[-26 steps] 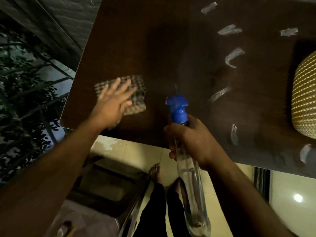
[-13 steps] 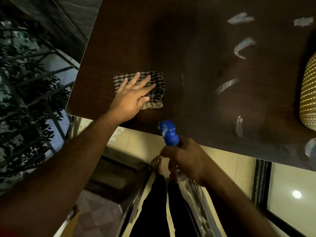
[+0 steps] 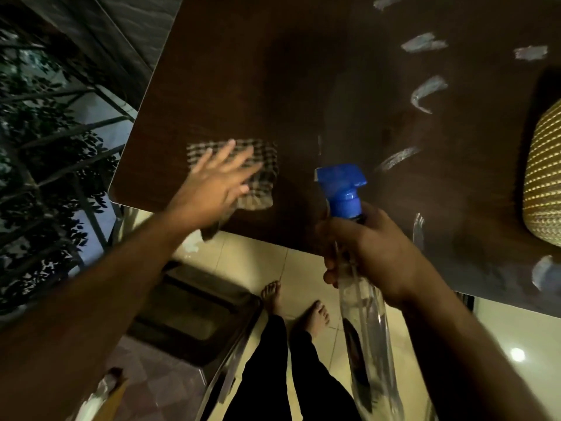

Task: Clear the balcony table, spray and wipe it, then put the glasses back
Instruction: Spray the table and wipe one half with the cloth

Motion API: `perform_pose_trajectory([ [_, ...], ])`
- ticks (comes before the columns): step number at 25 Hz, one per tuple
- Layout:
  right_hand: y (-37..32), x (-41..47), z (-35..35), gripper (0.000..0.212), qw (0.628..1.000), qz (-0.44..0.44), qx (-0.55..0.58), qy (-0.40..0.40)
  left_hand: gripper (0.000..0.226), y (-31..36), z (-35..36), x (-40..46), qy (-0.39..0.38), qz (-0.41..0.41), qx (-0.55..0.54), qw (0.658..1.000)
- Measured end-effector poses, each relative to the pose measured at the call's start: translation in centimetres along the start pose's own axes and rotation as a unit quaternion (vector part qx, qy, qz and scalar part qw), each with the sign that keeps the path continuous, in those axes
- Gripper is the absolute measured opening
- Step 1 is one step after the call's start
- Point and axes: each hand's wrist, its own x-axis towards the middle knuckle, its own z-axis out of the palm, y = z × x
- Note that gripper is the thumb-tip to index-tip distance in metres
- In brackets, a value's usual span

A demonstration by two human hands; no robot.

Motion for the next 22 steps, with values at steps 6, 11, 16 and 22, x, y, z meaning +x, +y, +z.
perform_pose_trajectory([
  [6,0.3,0.4,1.1,0.02,1.0,0.01,0.024,-0.01,0.048,5.2,1.6,4.7,0.041,-0.009,0.061,0.997],
  [11,0.0,0.1,0.5,0.015,0.999,-0.01,0.035,-0.006,0.051,4.3,3.2,-5.4,-0.012,0.091,0.052,0.994],
  [16,0.1,0.9,-0.5,0.02,0.999,-0.007,0.035,0.019,0.046,-0.1,-0.6,4.3,0.028,-0.058,-0.012,0.998],
  [22,-0.3,1.5,-0.4,0.016,0.999,-0.039,0.031,0.02,0.051,6.0,1.4,6.0,0.034,0.012,0.059,0.998],
])
